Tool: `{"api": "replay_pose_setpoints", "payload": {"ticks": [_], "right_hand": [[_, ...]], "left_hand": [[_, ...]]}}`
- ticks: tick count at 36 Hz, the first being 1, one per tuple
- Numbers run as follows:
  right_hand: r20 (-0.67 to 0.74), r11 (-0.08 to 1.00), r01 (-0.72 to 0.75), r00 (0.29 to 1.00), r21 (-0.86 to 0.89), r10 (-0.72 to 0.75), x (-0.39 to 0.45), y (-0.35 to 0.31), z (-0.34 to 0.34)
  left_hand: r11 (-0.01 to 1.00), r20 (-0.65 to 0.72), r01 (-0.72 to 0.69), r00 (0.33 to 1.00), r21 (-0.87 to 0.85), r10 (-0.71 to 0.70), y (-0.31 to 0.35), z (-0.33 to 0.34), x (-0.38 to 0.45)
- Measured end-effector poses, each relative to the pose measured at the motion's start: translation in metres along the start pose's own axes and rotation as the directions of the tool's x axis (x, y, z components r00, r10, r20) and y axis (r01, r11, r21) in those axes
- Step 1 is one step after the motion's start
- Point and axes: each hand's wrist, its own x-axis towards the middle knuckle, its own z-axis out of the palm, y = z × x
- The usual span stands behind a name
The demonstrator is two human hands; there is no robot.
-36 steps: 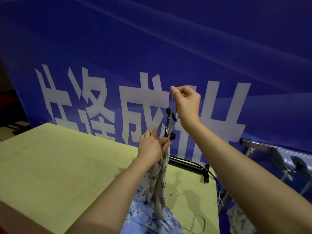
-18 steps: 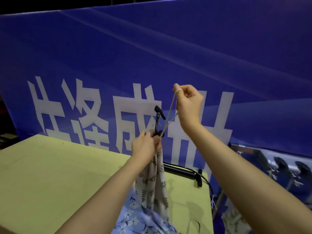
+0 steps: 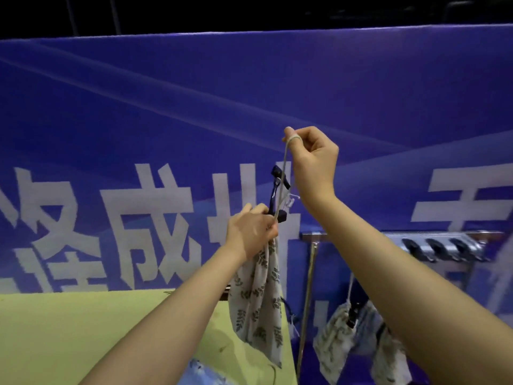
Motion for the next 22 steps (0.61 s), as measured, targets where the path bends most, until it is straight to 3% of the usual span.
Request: {"api": "replay_pose_setpoints", "payload": {"ticks": [5,11,15,22], "right_hand": [[-0.027,0.997,0.024,0.999,-0.077,-0.026,0.016,0.013,-0.064],[-0.003,0.973,0.027,1.0,-0.229,-0.028,0.026,0.048,-0.151],[0.035,0.933,-0.006,0.999,-0.359,0.019,0.033,0.073,-0.223],[-0.005,0.893,-0.094,0.995,-0.441,0.103,0.034,0.108,-0.328]], "left_hand": [[0.987,0.058,-0.095,0.993,-0.133,0.104,0.058,0.034,0.025],[0.905,0.219,-0.08,0.958,-0.417,0.186,0.13,0.096,0.044],[0.819,0.324,-0.021,0.912,-0.574,0.25,0.198,0.139,0.057],[0.767,0.434,-0.052,0.799,-0.64,0.416,0.295,0.203,0.064]]}}
